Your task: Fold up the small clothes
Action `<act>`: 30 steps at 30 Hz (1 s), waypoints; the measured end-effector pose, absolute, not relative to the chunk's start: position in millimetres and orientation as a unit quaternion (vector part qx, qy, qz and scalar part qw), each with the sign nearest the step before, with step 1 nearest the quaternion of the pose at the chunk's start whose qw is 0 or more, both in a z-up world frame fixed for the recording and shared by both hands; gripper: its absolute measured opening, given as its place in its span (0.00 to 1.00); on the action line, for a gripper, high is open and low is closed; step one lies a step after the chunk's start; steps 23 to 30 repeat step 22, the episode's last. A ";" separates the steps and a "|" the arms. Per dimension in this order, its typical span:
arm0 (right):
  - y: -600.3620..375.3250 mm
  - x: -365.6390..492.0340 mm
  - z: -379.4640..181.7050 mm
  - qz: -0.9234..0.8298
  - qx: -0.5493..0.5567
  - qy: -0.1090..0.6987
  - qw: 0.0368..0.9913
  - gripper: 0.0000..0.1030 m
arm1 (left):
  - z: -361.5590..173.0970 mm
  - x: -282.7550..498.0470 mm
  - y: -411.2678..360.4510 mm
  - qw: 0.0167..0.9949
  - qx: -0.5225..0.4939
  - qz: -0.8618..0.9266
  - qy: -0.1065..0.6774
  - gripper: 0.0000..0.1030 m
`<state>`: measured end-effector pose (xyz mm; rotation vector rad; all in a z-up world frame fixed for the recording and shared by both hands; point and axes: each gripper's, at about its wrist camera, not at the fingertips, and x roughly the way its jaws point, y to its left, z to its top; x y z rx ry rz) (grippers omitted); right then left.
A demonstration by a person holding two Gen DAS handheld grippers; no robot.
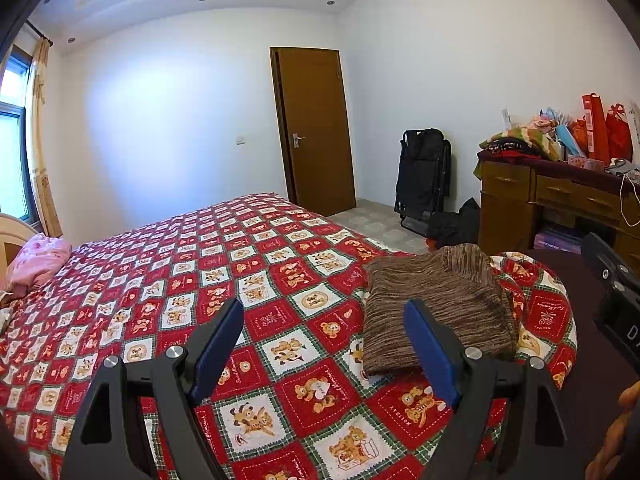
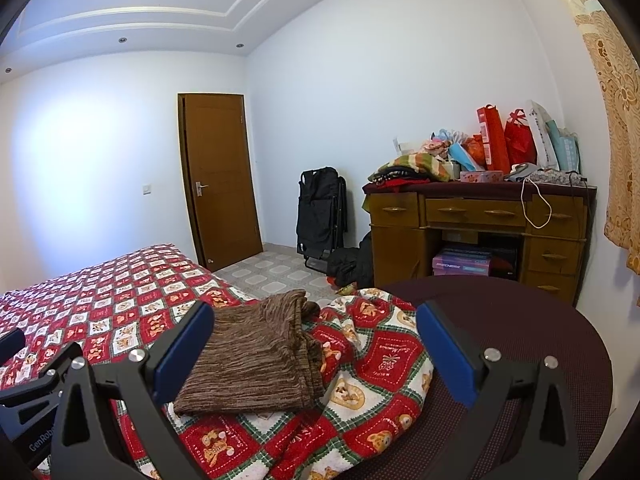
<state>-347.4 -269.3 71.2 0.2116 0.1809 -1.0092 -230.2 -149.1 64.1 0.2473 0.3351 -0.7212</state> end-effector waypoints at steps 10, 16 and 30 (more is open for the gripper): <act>-268.7 -348.4 70.2 -0.481 0.103 0.090 0.866 1.00 | 63.0 -228.4 -149.7 0.915 0.125 -0.347 0.167 0.80; -267.9 -348.2 70.3 -0.482 0.103 0.091 0.866 1.00 | 62.2 -226.4 -149.9 0.915 0.125 -0.347 0.165 0.80; -270.6 -348.4 70.2 -0.485 0.104 0.090 0.864 1.00 | 61.3 -207.2 -141.5 0.906 0.095 -0.367 0.186 0.80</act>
